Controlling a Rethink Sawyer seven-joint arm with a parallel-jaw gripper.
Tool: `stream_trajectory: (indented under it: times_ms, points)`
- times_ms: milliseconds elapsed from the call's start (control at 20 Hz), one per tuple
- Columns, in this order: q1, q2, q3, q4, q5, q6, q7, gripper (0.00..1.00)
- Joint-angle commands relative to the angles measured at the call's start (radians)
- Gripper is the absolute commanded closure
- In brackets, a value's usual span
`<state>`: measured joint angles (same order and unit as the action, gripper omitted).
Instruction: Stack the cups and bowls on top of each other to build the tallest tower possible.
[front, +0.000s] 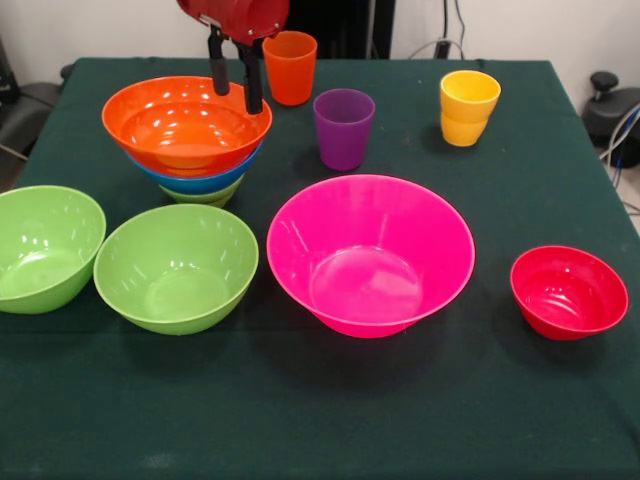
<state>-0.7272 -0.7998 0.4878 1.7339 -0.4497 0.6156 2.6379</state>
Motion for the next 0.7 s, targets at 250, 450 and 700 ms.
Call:
stream_trajectory:
  times_ms: [250, 450, 700]
  points:
    - [0.070, 0.019, -0.080, 0.018, -0.027, -0.023, 0.022, 0.00]
    - [0.133, 0.016, -0.112, 0.029, -0.029, -0.050, 0.076, 0.00]
    - [0.227, -0.022, -0.156, 0.082, -0.007, -0.078, 0.140, 0.00]
